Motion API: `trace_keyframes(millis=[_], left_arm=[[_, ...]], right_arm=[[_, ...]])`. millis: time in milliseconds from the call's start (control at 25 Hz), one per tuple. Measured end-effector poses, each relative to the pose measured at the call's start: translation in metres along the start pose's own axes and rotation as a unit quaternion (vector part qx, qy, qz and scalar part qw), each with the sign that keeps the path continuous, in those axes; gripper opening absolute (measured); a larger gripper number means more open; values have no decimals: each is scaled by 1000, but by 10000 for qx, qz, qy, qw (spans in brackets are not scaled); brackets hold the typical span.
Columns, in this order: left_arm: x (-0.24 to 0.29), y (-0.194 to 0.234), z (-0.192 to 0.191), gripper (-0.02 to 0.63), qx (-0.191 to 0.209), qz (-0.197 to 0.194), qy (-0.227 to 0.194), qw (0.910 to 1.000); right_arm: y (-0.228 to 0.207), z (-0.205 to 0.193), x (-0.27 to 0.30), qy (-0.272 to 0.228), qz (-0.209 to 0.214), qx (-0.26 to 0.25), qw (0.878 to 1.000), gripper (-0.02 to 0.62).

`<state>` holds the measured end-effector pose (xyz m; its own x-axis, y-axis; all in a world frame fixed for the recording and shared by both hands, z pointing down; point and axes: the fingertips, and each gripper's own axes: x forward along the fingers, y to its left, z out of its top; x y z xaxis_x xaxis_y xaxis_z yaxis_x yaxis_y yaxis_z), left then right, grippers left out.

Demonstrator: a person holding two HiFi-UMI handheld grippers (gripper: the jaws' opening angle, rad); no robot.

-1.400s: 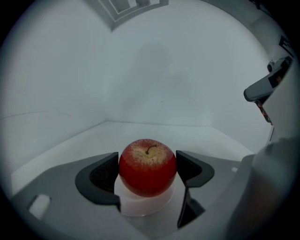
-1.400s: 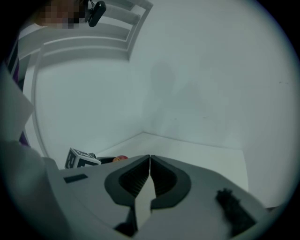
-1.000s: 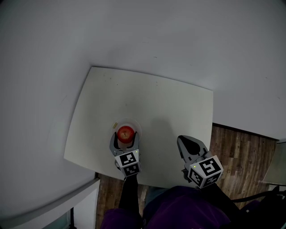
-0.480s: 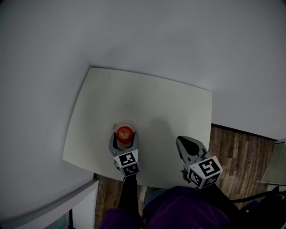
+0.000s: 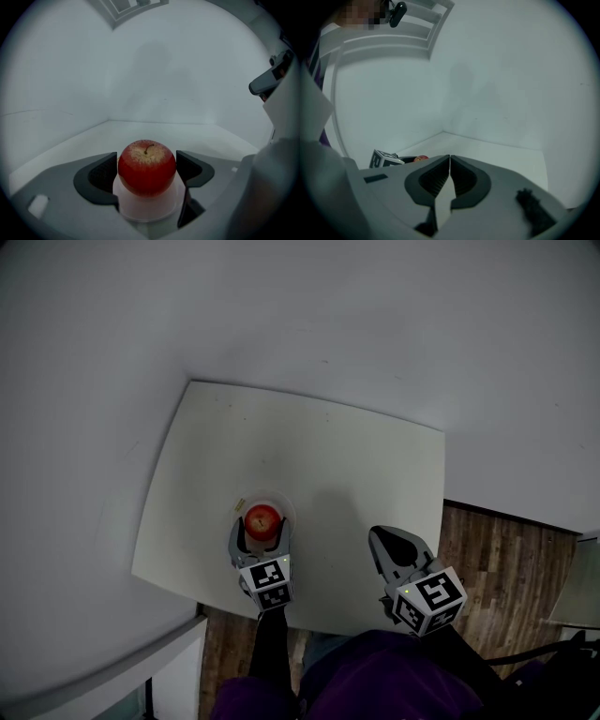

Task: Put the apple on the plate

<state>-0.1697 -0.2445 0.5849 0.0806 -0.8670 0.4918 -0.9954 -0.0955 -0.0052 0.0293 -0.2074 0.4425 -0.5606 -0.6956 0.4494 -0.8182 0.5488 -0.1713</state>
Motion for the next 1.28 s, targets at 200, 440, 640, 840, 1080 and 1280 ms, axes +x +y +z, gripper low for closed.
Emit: trace_keyframes(millis=[200,440,640,840,1080,1280], left_arm=[[-1,3,0,400,-14,7,4,10000],[-9,0,3,400,21,10,-60,10000],[-23,-5,12,400,-198,-26,-243,9995],[-39,-14,19,399,-488,-81,-315,9983],[-64,-23,31,393,-341,-97,-661,9972],[-90,-37,40,311,-234,-128,-907,9955]], right_arm=[[-1,0,-1,-7,8,11,10000,12],[1,2,-1,-18,53,-6,10000,12],[5,3,-2,-47,109,-23,9999,12],[10,4,-2,-82,189,-53,9998,12],[16,4,-7,-158,276,-60,9995,12],[22,5,-10,-211,374,-106,9990,12]])
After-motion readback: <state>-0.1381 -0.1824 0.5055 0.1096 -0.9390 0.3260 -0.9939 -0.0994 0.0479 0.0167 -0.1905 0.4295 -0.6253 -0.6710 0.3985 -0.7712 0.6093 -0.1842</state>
